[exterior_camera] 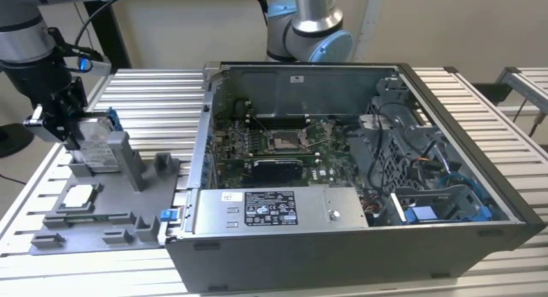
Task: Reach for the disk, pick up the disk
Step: 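Pick up the disk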
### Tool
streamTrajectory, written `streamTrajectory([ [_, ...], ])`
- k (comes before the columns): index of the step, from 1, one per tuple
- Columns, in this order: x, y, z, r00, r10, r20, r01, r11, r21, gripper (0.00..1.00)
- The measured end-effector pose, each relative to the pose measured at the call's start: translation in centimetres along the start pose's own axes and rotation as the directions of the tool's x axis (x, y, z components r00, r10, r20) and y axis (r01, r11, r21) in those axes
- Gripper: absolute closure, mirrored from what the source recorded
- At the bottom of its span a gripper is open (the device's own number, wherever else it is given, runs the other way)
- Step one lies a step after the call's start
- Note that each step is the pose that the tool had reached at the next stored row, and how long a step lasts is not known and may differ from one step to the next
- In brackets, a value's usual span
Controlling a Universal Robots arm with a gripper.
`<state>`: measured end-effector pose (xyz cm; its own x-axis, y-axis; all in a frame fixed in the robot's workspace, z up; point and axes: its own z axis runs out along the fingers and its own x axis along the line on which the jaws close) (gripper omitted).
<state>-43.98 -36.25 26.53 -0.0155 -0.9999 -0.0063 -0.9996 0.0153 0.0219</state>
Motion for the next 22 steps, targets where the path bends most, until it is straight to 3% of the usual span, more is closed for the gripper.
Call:
streamTrajectory([
  [2,0.0,0.0,0.0,1.0,0.0,-0.0008,0.0,1.0,0.0001,0.0],
  [3,0.0,0.0,0.0,1.0,0.0,-0.0012,0.0,1.0,0.0,1.0],
  [22,0.0,0.0,0.0,1.0,0.0,-0.0084,0.0,1.0,0.0002,1.0],
])
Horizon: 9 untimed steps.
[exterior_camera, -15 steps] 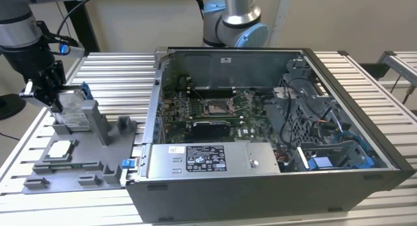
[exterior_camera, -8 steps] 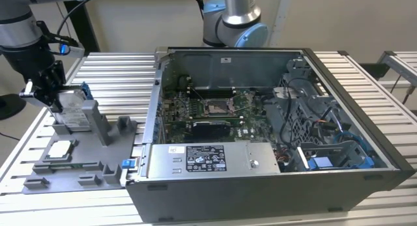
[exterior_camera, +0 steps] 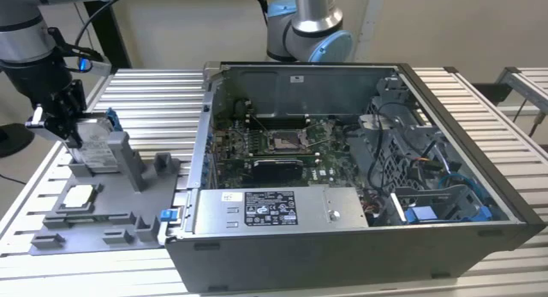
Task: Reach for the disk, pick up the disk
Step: 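Pick up the disk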
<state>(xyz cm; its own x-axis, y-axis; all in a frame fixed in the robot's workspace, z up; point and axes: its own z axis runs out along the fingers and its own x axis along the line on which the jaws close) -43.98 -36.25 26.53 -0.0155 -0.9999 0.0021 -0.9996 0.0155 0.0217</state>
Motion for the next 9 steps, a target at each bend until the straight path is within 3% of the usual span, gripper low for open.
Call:
streamTrajectory([
  [5,0.0,0.0,-0.02,1.0,0.0,-0.0015,0.0,1.0,0.0,1.0],
  [9,0.0,0.01,-0.5,1.0,0.0,-0.0015,0.0,1.0,-0.0001,1.0],
])
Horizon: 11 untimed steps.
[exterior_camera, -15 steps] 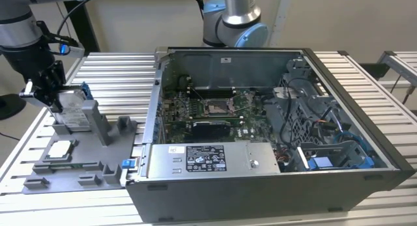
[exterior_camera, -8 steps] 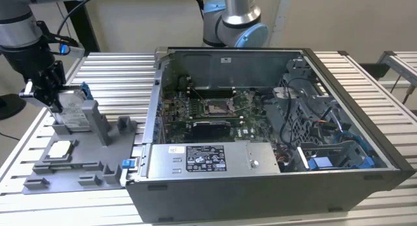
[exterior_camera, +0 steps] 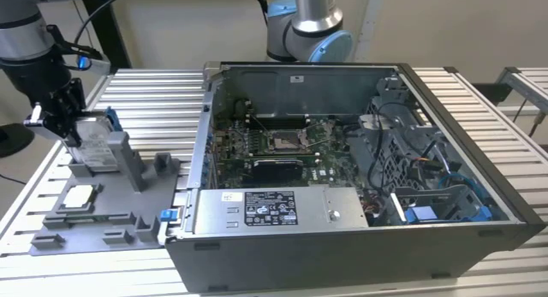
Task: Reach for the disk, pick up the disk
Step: 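Pick up the disk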
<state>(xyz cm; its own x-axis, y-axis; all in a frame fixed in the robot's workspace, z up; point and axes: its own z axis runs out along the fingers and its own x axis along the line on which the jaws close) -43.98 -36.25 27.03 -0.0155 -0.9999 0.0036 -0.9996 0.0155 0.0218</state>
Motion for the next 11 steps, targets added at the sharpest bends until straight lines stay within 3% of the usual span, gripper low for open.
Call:
streamTrajectory([
  [11,0.01,0.06,-2.6,1.0,0.0,0.0001,0.0,1.0,0.0001,1.0],
])
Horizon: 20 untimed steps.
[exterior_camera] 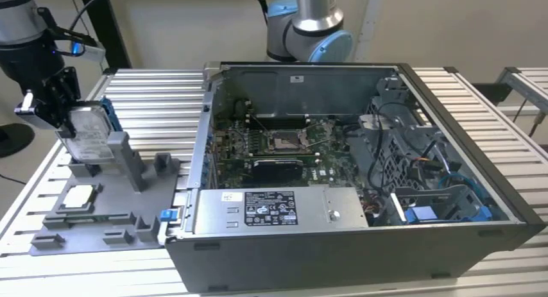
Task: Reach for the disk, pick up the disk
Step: 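Pick up the disk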
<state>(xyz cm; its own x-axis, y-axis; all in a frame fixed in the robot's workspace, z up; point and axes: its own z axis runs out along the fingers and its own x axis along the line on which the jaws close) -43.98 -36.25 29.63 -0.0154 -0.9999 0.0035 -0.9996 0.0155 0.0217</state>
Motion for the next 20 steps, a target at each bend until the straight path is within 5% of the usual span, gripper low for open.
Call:
streamTrajectory([
  [12,0.01,0.08,-3.36,1.0,0.0,0.0,0.0,1.0,0.0,1.0],
  [20,0.02,0.15,-6.83,1.0,0.0,-0.0001,0.0,1.0,-0.0002,1.0],
])
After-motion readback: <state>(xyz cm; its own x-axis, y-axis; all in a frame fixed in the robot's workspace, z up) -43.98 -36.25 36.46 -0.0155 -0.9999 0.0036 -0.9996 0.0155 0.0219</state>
